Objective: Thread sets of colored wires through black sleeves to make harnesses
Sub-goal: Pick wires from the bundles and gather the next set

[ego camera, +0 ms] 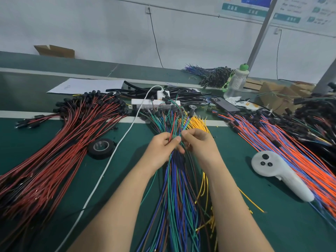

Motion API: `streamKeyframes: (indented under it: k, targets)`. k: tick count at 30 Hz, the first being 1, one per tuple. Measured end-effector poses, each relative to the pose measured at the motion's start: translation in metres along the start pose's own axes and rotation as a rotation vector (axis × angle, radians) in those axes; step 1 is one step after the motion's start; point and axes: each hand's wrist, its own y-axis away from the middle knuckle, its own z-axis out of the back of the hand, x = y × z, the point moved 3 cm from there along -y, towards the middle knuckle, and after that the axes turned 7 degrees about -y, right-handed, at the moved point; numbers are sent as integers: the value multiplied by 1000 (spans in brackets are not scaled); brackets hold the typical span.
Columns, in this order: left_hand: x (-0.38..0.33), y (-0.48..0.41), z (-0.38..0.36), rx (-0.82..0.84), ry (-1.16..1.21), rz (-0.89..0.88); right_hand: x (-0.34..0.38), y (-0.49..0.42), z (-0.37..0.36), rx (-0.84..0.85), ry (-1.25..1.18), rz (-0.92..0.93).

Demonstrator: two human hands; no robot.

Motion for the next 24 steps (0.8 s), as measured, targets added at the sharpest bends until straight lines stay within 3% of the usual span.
streamKeyframes:
  k: [9, 16, 24]
  targets:
    - [1, -1, 2, -60, 52, 43, -7, -2, -9, -113, 61, 40]
    - [-3, 2, 0, -15, 75, 10, -5, 1, -10, 2, -94, -16]
    - [-6, 5, -2, 6, -45, -29, -2, -4, 3, -104, 105, 10]
